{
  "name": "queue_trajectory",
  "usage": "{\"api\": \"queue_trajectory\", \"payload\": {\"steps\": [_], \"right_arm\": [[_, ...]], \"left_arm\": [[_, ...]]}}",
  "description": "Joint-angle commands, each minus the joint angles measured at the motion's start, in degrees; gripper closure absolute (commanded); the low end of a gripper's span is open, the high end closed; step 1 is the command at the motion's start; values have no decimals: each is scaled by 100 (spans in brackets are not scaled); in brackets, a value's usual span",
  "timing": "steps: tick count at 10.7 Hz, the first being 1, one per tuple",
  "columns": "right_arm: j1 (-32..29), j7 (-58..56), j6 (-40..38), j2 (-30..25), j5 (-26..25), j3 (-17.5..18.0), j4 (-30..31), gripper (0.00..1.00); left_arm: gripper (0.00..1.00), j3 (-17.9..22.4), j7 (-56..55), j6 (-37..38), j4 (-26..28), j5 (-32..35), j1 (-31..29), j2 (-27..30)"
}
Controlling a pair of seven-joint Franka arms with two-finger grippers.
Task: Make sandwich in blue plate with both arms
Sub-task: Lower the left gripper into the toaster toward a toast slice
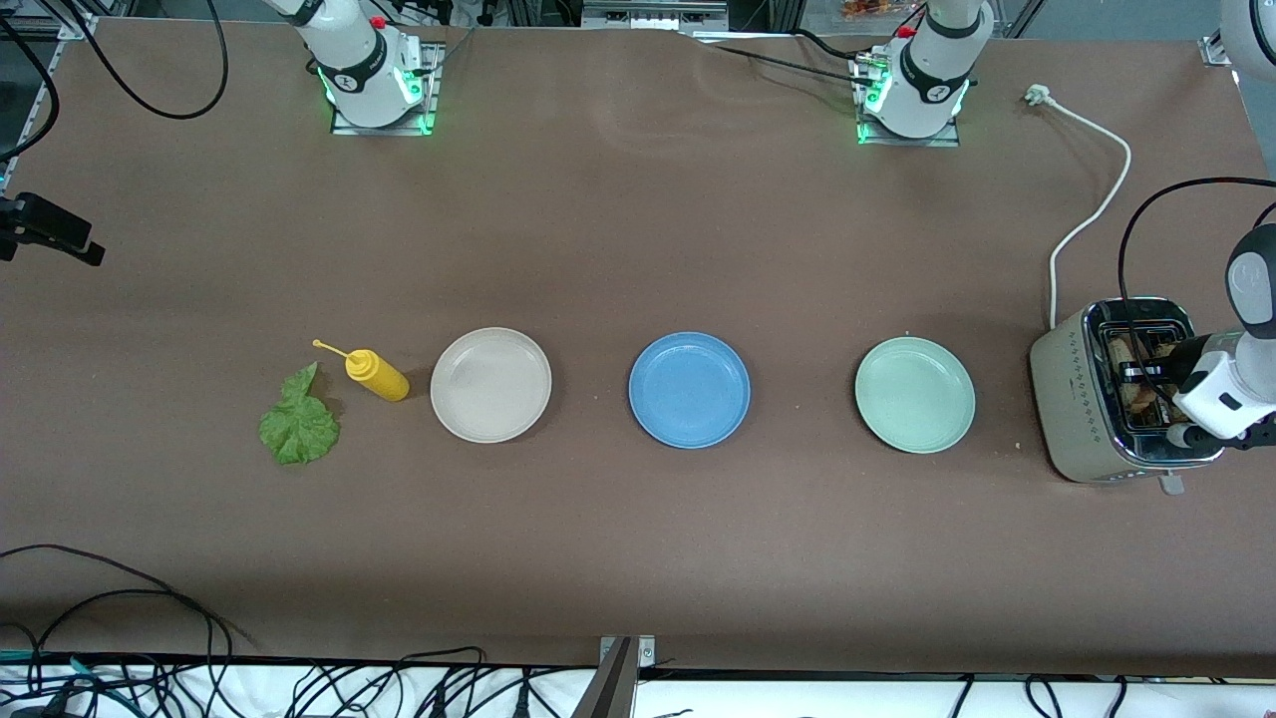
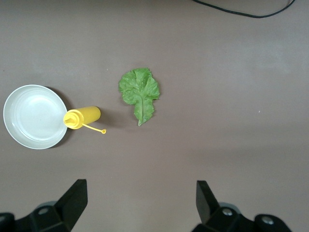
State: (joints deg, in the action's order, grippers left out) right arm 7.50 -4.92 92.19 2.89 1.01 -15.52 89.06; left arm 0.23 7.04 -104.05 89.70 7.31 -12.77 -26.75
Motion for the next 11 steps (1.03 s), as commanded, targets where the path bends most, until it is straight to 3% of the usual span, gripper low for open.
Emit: {"api": "queue_trajectory", "payload": {"steps": [1, 11], "right_arm": [[6, -44, -96, 53, -4, -4, -126, 0], [-29, -44, -87, 71, -4, -21, -135, 0]], "left_arm": [[100, -23, 87, 140, 12, 77, 20, 126], [100, -93, 359, 1140, -576, 605, 29, 443]]}}
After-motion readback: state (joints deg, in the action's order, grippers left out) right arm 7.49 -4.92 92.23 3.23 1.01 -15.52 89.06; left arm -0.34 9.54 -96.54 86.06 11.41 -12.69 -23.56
